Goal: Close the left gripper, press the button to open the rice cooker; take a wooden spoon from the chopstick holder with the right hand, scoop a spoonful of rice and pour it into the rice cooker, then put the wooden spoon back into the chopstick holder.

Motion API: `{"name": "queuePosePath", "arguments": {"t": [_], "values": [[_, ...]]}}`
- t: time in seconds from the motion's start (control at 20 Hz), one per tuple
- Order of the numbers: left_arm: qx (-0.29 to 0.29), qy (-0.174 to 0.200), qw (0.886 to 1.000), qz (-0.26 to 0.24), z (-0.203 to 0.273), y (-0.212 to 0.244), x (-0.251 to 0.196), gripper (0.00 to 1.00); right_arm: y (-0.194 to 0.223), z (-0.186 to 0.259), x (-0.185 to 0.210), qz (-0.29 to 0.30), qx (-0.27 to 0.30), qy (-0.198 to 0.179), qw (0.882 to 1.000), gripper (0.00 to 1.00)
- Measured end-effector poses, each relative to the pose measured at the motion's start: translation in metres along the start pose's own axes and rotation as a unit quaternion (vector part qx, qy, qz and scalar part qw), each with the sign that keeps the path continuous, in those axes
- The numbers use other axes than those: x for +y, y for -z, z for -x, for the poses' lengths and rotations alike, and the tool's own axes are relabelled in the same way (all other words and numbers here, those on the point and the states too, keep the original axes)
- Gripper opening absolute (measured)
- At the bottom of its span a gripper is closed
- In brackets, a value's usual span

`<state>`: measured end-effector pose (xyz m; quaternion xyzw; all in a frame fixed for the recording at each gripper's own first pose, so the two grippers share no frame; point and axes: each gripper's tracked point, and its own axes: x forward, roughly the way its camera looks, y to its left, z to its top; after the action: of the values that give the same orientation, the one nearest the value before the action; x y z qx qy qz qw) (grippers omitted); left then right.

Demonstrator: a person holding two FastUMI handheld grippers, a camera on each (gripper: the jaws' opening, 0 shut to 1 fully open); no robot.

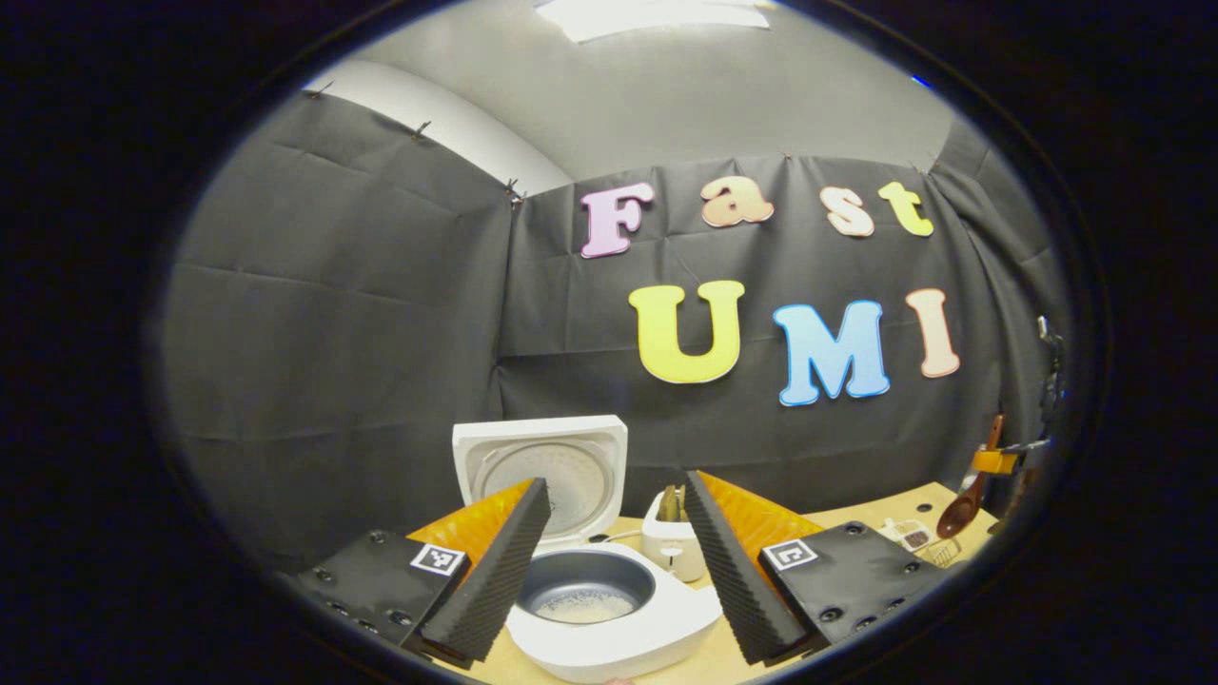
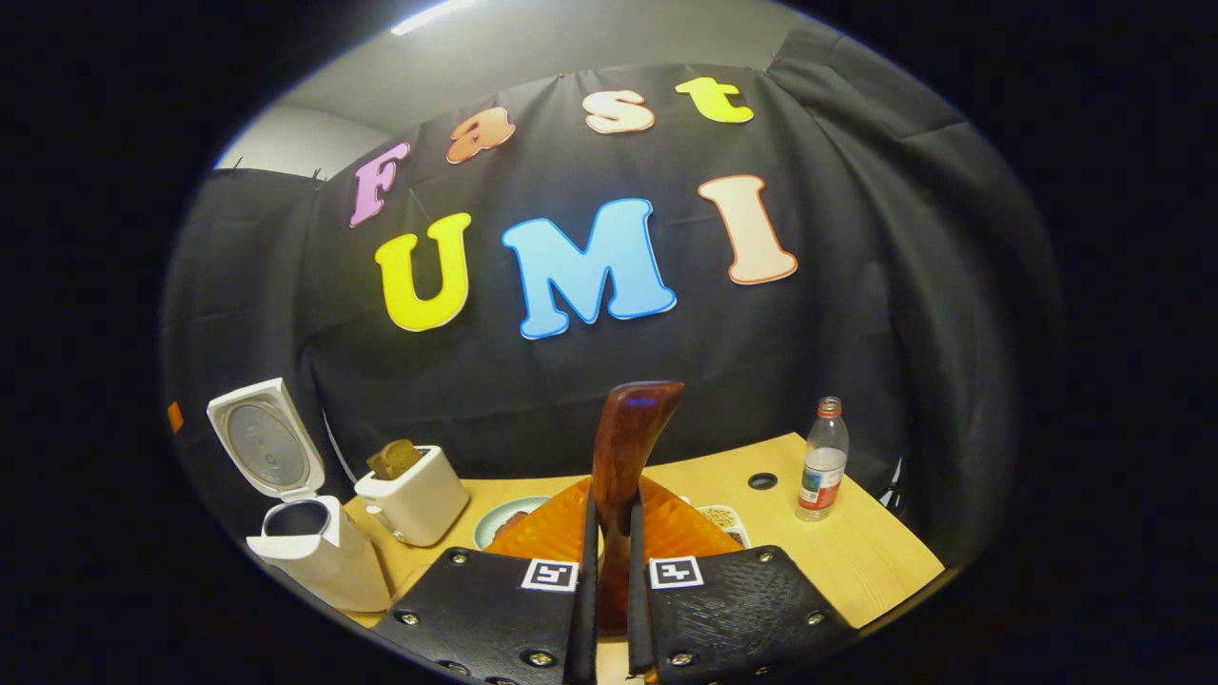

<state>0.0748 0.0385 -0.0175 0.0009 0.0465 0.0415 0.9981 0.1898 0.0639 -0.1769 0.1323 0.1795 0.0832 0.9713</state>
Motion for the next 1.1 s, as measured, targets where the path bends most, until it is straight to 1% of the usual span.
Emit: {"name": "queuePosePath", "arguments": {"t": [0.15, 0.25, 0.3, 0.4, 0.55, 0.6, 0.7, 0.75, 0.8, 0.85, 0.9, 0.95, 1.0, 1.05, 1.1], "values": [[-0.001, -0.008, 1.0, -0.011, 0.0, -0.005, -0.005, 1.0, 0.031, -0.008, -0.023, 0.009, 0.025, 0.022, 0.999, 0.13], [0.0, -0.013, 1.0, -0.015, 0.0, -0.008, -0.007, 1.0, 0.051, -0.011, -0.033, 0.003, 0.045, 0.032, 0.998, 0.13], [0.0, -0.016, 1.0, -0.016, 0.0, -0.009, -0.007, 1.0, 0.054, -0.012, -0.038, -0.002, 0.042, 0.037, 0.998, 0.13], [-0.001, -0.023, 1.0, -0.018, -0.004, -0.011, -0.007, 1.0, 0.073, -0.013, -0.045, -0.01, 0.068, 0.046, 0.997, 0.13], [-0.001, -0.031, 0.999, -0.022, -0.01, -0.011, -0.006, 1.0, 0.093, -0.01, -0.048, -0.017, 0.092, 0.048, 0.994, 0.13], [-0.001, -0.031, 0.999, -0.021, -0.013, -0.011, -0.006, 0.94, 0.097, -0.008, -0.048, -0.019, 0.098, 0.048, 0.994, 0.13], [0.001, -0.028, 0.999, -0.023, -0.022, -0.011, -0.007, 0.98, 0.103, -0.003, -0.048, -0.024, 0.111, 0.047, 0.992, 0.13], [0.001, -0.028, 0.999, -0.024, -0.027, -0.011, -0.007, 0.94, 0.101, 0.002, -0.048, -0.027, 0.109, 0.043, 0.993, 0.15], [-0.001, -0.029, 0.999, -0.026, -0.032, -0.013, -0.005, 0.95, 0.093, 0.004, -0.05, -0.03, 0.098, 0.044, 0.994, 0.2], [-0.003, -0.028, 0.999, -0.027, -0.036, -0.015, -0.003, 0.96, 0.085, 0.008, -0.051, -0.03, 0.088, 0.045, 0.995, 0.35], [-0.006, -0.029, 0.999, -0.027, -0.04, -0.018, -0.002, 0.97, 0.076, 0.014, -0.055, -0.024, 0.081, 0.053, 0.995, 0.46], [-0.01, -0.029, 0.999, -0.028, -0.044, -0.022, 0.0, 0.98, 0.067, 0.019, -0.062, -0.015, 0.072, 0.061, 0.995, 0.64], [-0.015, -0.029, 0.999, -0.029, -0.048, -0.026, 0.002, 0.99, 0.055, 0.026, -0.065, -0.007, 0.062, 0.068, 0.996, 0.65], [-0.02, -0.031, 0.999, -0.032, -0.054, -0.03, 0.005, 1.0, 0.042, 0.033, -0.067, -0.001, 0.051, 0.075, 0.996, 0.9], [-0.024, -0.031, 0.999, -0.033, -0.06, -0.034, 0.008, 0.99, 0.027, 0.041, -0.069, 0.007, 0.037, 0.079, 0.996, 0.95]]}}
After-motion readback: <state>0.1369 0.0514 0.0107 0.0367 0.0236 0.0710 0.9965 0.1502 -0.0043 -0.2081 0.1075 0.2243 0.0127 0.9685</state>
